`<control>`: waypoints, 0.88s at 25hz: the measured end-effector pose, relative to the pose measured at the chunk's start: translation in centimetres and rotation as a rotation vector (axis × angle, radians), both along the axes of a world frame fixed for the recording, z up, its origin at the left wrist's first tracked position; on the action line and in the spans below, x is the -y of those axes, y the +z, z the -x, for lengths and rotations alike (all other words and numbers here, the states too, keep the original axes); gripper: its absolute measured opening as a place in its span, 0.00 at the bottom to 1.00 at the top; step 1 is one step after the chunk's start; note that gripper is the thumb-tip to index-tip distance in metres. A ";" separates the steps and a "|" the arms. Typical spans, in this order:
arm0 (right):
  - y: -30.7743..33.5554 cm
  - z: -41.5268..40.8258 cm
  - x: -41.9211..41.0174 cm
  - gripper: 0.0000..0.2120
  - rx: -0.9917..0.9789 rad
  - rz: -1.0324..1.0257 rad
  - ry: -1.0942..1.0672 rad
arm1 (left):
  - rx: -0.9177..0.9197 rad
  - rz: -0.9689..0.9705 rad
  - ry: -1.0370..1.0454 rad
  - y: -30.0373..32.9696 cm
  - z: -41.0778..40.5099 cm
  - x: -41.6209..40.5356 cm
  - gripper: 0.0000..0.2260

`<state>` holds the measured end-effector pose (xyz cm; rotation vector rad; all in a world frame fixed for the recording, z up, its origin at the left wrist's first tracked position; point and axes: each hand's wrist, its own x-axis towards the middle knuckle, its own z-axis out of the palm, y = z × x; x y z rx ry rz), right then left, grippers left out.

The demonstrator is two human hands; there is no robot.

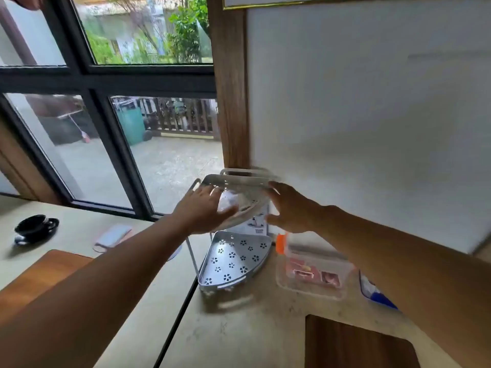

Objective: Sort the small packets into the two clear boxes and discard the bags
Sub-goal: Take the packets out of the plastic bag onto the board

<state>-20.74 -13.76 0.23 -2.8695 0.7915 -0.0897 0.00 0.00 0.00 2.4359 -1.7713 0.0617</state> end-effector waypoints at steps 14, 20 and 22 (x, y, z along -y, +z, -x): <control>-3.5 -4.8 0.9 0.10 0.230 0.102 0.037 | -0.201 0.056 -0.205 -4.5 -0.1 3.6 0.12; -0.5 -3.0 -1.3 0.09 0.366 0.143 0.069 | -0.330 0.209 -0.170 -1.3 1.1 1.7 0.11; 1.3 -1.8 -2.4 0.08 0.415 0.114 0.087 | -0.357 0.251 -0.171 0.3 2.1 0.8 0.13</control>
